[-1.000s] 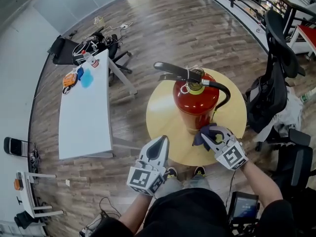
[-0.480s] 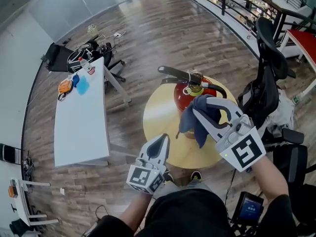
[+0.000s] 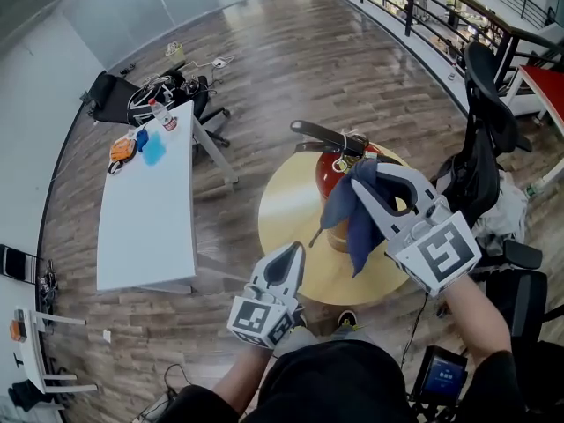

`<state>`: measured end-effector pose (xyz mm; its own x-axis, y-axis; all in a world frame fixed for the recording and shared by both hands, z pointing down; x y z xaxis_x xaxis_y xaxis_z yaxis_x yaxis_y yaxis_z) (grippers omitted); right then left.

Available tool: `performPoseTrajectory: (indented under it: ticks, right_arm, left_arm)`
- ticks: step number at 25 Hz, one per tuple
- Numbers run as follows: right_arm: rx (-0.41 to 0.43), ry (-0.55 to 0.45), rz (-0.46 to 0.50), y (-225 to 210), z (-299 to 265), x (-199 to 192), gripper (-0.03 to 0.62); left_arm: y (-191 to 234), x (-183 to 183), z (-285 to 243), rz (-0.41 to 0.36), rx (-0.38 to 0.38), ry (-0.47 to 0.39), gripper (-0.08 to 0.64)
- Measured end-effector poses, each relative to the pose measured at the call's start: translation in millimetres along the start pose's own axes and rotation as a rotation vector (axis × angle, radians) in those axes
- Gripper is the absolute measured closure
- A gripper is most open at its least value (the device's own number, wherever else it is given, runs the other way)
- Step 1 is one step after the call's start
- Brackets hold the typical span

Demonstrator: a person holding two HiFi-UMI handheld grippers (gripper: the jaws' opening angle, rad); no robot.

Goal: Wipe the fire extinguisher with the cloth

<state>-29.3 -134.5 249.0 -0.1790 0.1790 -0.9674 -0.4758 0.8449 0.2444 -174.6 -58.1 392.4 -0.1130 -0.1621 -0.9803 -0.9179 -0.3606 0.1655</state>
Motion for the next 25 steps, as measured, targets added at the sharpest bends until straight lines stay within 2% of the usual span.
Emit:
performPoseTrajectory:
  ticks: [4,8,10,13,14,17,19,22,25]
  right_arm:
    - [0.083,-0.007,0.057,14.6,-6.9,3.2,0.540]
    - [0.188,0.029,0.097,51.3,-3.1,-24.6,0.540]
    - [0.193,0.083,0.139,63.5,-2.0,-47.1,0.540]
    - [0.238,0.179,0.100,77.0,-5.7,-100.1,0.539]
    - [0.253,0.206,0.113,81.0,-6.3,-120.7,0.540]
    - [0.277,0.287,0.214,93.6,-9.0,-175.8,0.540]
    - [0.285,0.318,0.268,99.2,-10.3,-192.4,0.540]
    - [0.258,0.273,0.283,93.6,-8.8,-165.1,0.540]
    - [0.201,0.124,0.305,77.3,-5.2,-91.1,0.540]
  left_arm:
    - [0.1,-1.9,0.9,0.005,0.010,-0.004,0.535]
    - [1.4,-8.1,2.3,0.010,0.024,0.011,0.535]
    - [1.7,-9.3,2.9,0.009,0.031,0.015,0.535]
    - [2.0,-8.5,5.6,0.009,0.043,0.014,0.535]
    - [2.6,-8.2,7.0,0.008,0.047,0.015,0.535]
    - [5.2,-9.1,10.1,0.007,0.059,0.020,0.535]
    - [6.7,-10.9,12.2,0.007,0.066,0.024,0.535]
    - [8.6,-11.5,14.9,0.007,0.078,0.023,0.535]
    - [10.5,-10.8,15.7,0.006,0.088,0.020,0.535]
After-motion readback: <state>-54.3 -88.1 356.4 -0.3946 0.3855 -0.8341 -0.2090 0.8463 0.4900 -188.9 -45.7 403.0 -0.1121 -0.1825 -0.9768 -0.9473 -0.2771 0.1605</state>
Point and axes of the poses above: the fingertips, and each gripper's own axes: z backward along the fingers, y to its left, x out of its top, the point moved 4 cm from there along z, backward along the fingers, and after that the axes turned 7 degrees about x, right-handed, at the moved point
